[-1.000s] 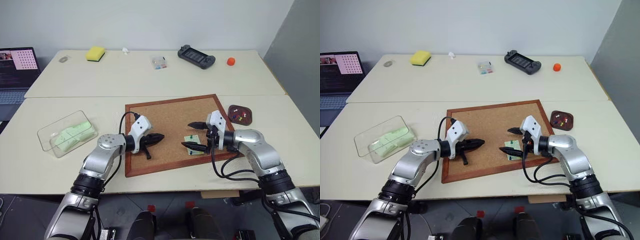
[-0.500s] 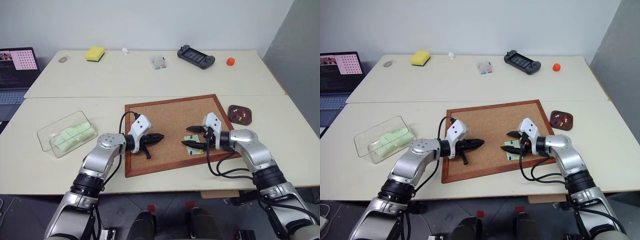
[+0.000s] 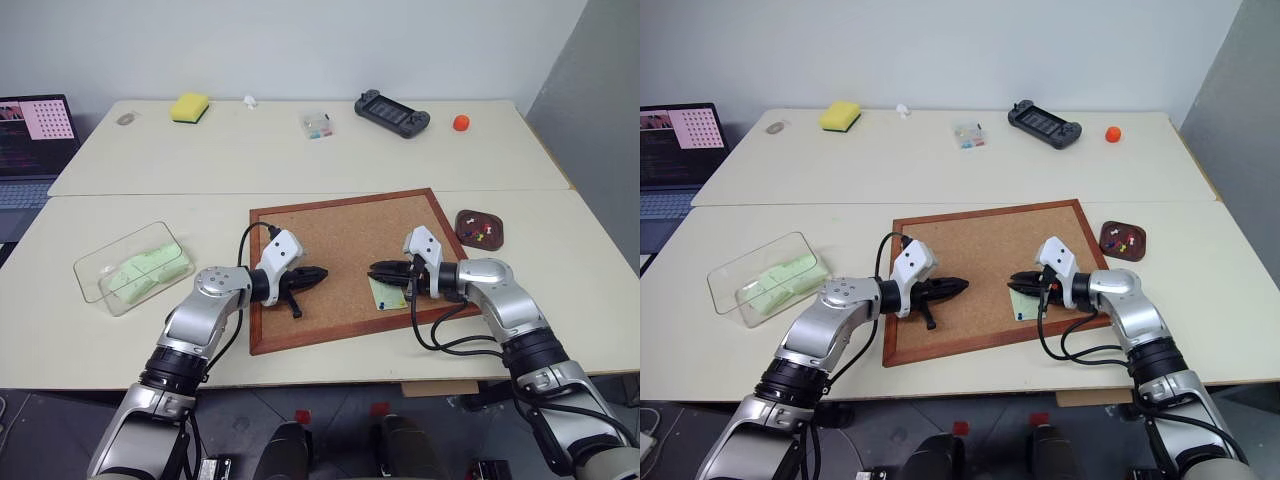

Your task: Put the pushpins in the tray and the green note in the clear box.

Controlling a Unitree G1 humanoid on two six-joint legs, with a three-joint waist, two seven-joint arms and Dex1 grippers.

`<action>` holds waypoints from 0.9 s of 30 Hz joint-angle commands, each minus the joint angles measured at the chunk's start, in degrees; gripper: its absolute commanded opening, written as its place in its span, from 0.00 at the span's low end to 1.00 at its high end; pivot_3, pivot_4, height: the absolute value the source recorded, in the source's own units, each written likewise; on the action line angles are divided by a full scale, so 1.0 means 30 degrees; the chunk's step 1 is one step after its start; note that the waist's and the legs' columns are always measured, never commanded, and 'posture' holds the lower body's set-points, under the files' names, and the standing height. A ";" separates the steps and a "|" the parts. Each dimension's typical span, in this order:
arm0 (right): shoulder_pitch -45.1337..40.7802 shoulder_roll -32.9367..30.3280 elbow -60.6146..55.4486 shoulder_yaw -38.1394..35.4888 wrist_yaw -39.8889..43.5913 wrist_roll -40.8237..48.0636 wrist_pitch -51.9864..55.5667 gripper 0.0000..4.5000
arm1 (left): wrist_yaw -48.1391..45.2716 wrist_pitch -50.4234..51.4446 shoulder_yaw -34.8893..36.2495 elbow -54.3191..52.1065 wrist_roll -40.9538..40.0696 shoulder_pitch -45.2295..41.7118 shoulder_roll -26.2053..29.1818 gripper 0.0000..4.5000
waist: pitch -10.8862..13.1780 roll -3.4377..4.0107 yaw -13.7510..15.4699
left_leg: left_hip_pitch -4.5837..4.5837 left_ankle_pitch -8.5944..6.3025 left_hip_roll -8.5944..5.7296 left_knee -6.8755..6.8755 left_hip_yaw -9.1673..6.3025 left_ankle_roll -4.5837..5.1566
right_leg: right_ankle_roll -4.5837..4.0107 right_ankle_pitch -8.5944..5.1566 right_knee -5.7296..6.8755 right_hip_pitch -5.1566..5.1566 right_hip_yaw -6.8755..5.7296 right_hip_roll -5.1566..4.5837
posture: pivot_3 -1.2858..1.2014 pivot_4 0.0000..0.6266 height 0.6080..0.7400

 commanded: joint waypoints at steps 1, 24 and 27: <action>-0.0485 0.0017 -0.0452 -0.0461 0.0240 0.0207 -0.0024 0.01 | 0.0113 0.0101 -0.0299 0.0337 0.0602 0.0018 0.0161 0.00 | 0.0000 0.0000 0.0000 | 0.0000 0.0000 -0.0001 0.0000 0.0001 0.0000 | 0.0000 0.0000 0.0001 0.0000 0.0001 0.0000 | 0.52 0.24 1.00; -0.0018 -0.0637 -0.4806 -0.3258 -0.1003 0.3019 0.4365 0.01 | -0.0021 -0.0603 -0.0979 0.0832 0.1649 0.0120 0.0134 0.00 | -0.0012 0.0014 0.0022 | 0.0020 0.0003 -0.0002 0.0010 -0.0010 0.0005 | 0.0010 0.0006 0.0010 0.0029 -0.0001 -0.0009 | 0.52 0.24 1.00; -0.0595 -0.1329 -0.4348 -0.4353 -0.1546 0.3248 0.5017 0.01 | -0.0019 -0.0594 -0.1001 0.0722 0.1636 0.0267 0.0154 0.00 | -0.0012 0.0015 0.0029 | 0.0019 0.0003 -0.0001 0.0010 -0.0013 0.0005 | 0.0010 0.0006 0.0009 0.0030 0.0001 -0.0014 | 0.52 0.24 1.00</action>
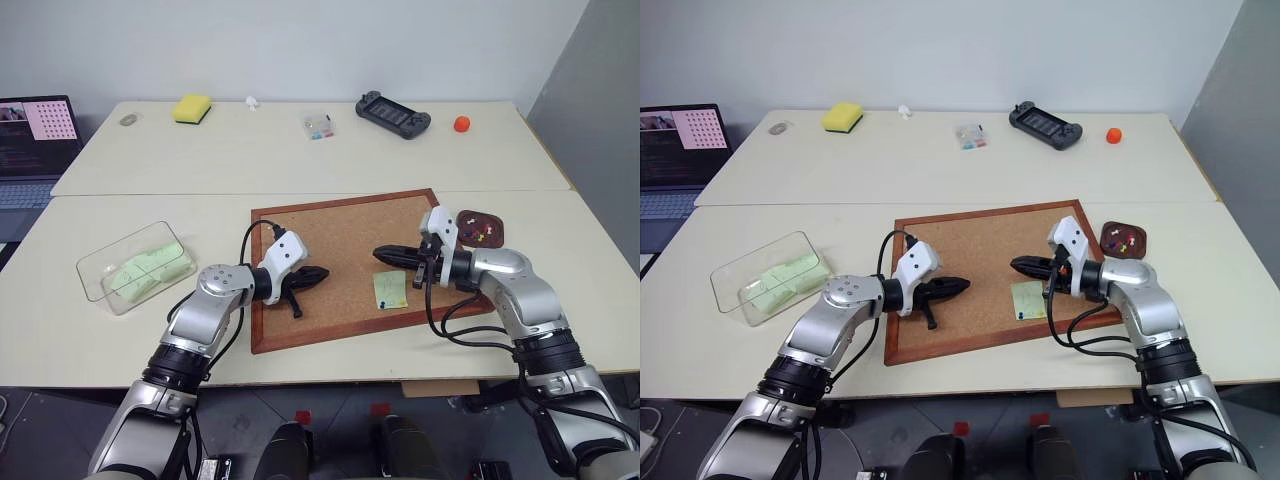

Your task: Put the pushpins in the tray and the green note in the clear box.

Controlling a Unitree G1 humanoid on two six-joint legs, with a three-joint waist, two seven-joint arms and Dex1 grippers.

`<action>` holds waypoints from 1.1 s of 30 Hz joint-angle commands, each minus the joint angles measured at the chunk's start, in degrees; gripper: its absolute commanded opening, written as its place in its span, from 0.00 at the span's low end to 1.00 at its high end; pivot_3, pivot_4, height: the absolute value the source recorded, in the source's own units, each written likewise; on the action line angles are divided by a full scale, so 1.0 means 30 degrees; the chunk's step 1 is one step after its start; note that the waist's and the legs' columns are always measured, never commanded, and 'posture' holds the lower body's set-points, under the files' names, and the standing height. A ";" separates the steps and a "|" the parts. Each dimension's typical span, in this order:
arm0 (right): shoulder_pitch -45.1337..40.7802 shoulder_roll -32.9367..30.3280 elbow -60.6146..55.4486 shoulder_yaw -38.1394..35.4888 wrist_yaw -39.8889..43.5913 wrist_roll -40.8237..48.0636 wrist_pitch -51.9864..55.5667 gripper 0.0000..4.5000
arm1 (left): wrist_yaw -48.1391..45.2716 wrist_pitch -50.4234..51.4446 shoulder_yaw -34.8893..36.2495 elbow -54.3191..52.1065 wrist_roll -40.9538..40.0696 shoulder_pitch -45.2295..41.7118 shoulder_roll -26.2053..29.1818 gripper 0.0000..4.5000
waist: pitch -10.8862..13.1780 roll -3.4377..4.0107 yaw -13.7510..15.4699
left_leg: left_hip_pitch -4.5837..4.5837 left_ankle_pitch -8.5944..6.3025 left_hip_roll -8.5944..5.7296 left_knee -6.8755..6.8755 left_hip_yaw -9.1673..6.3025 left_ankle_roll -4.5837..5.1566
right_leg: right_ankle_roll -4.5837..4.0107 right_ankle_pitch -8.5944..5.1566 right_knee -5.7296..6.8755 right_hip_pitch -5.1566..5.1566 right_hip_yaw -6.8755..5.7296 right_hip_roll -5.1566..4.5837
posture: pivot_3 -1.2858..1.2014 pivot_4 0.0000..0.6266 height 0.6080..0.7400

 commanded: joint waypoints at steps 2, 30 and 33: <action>-0.1582 -0.1252 0.0826 -0.2422 -0.1689 0.0230 0.0536 0.01 | 0.0054 0.0373 -0.0549 0.0354 0.0630 0.0596 0.0152 0.00 | -0.0001 0.0001 0.0005 | 0.0000 0.0000 0.0000 0.0000 0.0005 0.0000 | 0.0000 0.0000 0.0000 0.0000 0.0002 -0.0004 | 0.52 0.24 1.00; -0.7235 -0.1902 1.7617 -0.3908 -0.7993 -0.4041 -0.5736 0.01 | -0.0160 0.0361 -0.0479 -0.0179 0.0425 0.1066 0.0199 0.00 | -0.0024 0.0042 -0.0071 | 0.0013 0.0000 -0.0005 -0.0023 0.0100 0.0018 | 0.0003 0.0004 -0.0016 -0.0005 0.0065 -0.0010 | 0.52 0.24 1.00; -0.7351 -0.1892 1.7910 -0.3926 -0.7964 -0.4034 -0.5895 0.01 | -0.0142 0.0360 -0.0452 -0.0135 0.0457 0.1029 0.0213 0.00 | -0.0024 0.0043 -0.0092 | 0.0014 0.0000 -0.0005 -0.0022 0.0101 0.0019 | 0.0003 0.0004 -0.0015 -0.0004 0.0066 -0.0009 | 0.52 0.24 1.00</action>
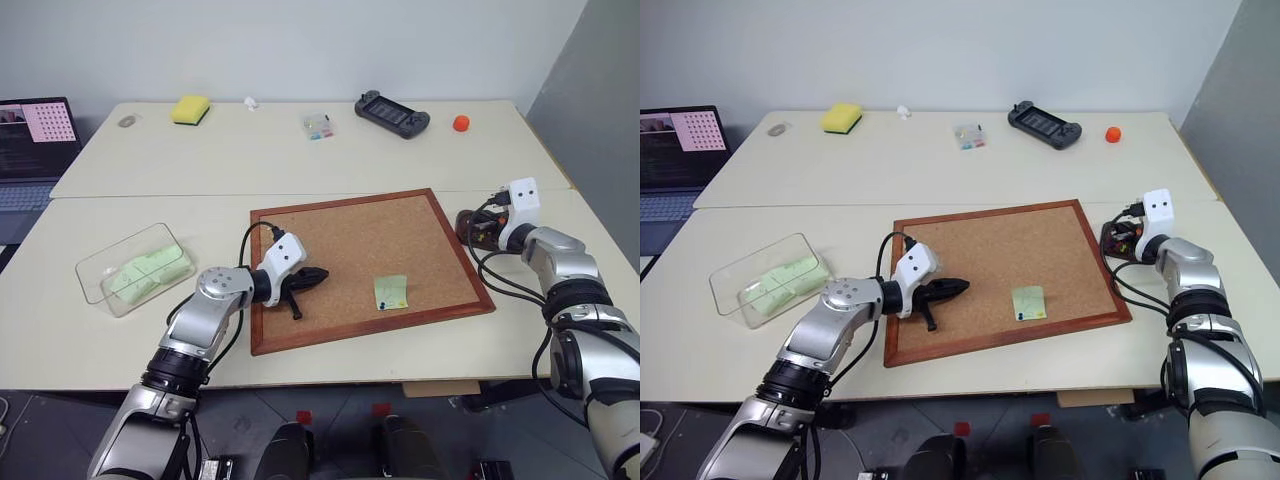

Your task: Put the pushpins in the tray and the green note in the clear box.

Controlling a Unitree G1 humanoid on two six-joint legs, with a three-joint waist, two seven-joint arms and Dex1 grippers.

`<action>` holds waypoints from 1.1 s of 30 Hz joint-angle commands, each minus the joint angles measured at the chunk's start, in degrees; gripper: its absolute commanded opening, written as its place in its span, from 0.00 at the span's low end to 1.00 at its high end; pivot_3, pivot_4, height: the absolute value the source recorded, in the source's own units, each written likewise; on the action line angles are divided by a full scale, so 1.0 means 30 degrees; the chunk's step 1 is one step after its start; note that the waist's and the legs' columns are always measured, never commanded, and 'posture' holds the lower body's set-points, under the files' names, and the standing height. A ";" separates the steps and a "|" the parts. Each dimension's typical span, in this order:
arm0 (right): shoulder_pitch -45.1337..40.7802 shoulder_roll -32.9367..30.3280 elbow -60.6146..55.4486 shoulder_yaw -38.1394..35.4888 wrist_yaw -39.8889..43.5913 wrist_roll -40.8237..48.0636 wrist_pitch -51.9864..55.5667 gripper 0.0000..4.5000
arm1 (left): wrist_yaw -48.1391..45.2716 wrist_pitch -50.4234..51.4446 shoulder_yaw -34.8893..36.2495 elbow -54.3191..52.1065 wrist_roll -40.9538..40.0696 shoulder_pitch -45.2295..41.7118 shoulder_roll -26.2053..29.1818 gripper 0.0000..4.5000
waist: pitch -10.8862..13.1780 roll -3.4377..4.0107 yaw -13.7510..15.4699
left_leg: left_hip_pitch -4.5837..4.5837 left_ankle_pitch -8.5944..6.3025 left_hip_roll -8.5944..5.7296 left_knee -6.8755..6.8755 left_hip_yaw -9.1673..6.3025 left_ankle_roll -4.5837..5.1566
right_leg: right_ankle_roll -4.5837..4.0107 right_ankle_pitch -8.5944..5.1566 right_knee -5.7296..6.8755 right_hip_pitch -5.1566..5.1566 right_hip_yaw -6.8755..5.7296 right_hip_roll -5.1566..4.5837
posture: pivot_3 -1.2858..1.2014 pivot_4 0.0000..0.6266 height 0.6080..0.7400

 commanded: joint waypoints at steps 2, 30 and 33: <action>-0.0742 -0.0091 0.0367 -0.0381 -0.0045 -0.0021 -0.0538 0.10 | -0.0137 0.0397 -0.0521 0.0322 0.0498 0.0539 0.0230 0.00 | 0.0000 0.0001 -0.0027 | 0.0001 0.0000 0.0000 0.0000 -0.0001 0.0000 | 0.0000 0.0000 0.0001 0.0000 -0.0001 0.0001 | 0.52 0.24 1.00; 0.5668 -0.3662 -1.3355 0.0846 1.1615 0.3497 0.3472 0.89 | -0.0271 0.0176 -0.0574 0.0559 0.0475 0.0399 0.0334 0.00 | -0.0006 0.0011 0.0040 | -0.0017 -0.0006 0.0001 0.0003 -0.0040 0.0007 | 0.0002 -0.0001 -0.0013 0.0008 -0.0030 -0.0002 | 0.52 0.24 1.00; 0.7327 -0.4687 -1.6630 0.0827 1.2762 0.4761 0.5621 0.89 | -0.0315 0.0201 -0.0553 0.0512 0.0458 0.0464 0.0379 0.00 | -0.0012 0.0028 0.0015 | -0.0019 -0.0013 -0.0001 0.0003 -0.0035 0.0018 | 0.0003 -0.0001 -0.0016 0.0005 -0.0024 -0.0007 | 0.52 0.24 1.00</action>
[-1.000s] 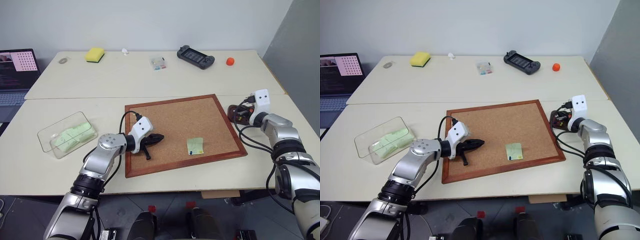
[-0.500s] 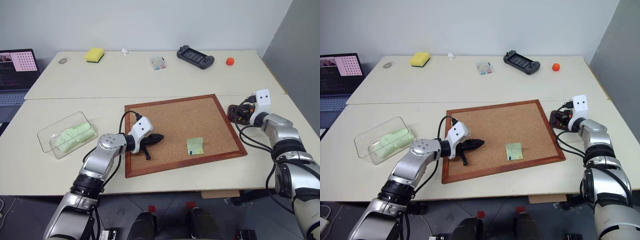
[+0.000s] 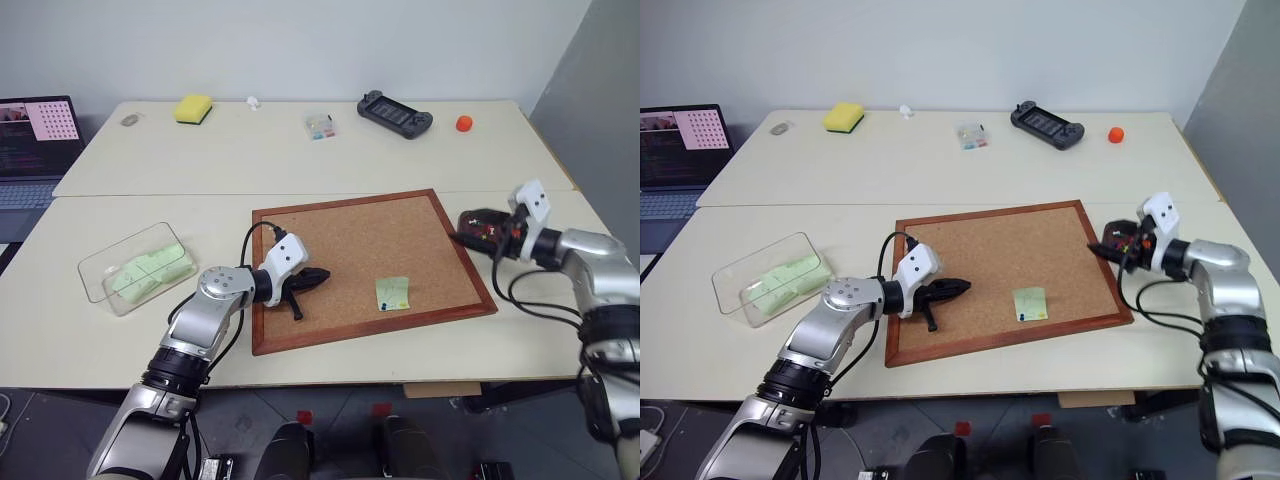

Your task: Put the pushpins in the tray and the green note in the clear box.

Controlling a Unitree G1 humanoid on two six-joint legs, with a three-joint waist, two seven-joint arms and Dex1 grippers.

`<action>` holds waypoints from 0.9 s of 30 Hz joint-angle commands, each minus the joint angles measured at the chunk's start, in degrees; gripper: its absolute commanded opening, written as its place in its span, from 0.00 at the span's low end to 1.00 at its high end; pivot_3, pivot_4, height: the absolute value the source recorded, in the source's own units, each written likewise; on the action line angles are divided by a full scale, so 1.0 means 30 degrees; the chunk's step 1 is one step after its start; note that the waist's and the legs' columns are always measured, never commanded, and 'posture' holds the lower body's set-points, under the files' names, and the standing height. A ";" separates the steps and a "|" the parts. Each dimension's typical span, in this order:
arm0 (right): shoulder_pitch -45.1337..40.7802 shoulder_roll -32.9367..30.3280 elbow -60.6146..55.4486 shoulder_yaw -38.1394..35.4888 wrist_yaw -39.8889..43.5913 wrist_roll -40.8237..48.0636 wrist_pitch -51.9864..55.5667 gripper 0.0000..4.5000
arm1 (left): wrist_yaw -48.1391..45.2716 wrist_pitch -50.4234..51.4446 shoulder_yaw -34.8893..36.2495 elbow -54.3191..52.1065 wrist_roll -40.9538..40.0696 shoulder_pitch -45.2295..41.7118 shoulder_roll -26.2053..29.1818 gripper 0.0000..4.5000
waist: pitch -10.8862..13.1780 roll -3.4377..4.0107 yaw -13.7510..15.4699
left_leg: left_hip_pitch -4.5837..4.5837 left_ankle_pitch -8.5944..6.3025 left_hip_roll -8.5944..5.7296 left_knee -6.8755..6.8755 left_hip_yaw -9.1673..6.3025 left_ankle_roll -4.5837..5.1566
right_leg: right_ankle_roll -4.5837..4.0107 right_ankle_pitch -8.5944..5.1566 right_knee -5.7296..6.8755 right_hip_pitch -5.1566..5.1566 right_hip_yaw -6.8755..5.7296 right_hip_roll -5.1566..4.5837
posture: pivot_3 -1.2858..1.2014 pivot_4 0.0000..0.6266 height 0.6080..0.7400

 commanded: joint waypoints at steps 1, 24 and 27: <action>0.2283 -0.1887 -0.6040 -0.0207 0.2183 0.2272 0.3088 0.89 | -0.0237 0.0502 -0.0485 0.0364 0.0446 0.0598 0.0306 0.00 | -0.0005 0.0014 -0.0079 | 0.0013 -0.0001 0.0001 0.0005 0.0019 0.0002 | 0.0001 0.0000 0.0004 0.0001 0.0016 0.0001 | 0.52 0.24 1.00; 0.4609 0.1899 -0.8877 0.4309 0.1069 0.0638 -0.0876 0.89 | -0.0353 0.0372 -0.0669 0.0557 0.0587 0.0367 0.0480 0.00 | -0.0023 0.0006 0.0002 | 0.0042 0.0000 0.0002 0.0011 -0.0012 0.0000 | 0.0008 -0.0005 -0.0001 0.0026 -0.0013 0.0040 | 0.52 0.24 1.00; 0.4302 0.2029 -0.7683 0.4426 0.1181 0.0383 -0.1336 0.89 | -0.0314 0.0344 -0.0654 0.0562 0.0613 0.0442 0.0467 0.00 | -0.0023 0.0006 0.0001 | 0.0042 0.0000 0.0003 0.0012 -0.0013 0.0000 | 0.0006 -0.0004 0.0001 0.0024 -0.0010 0.0040 | 0.52 0.24 1.00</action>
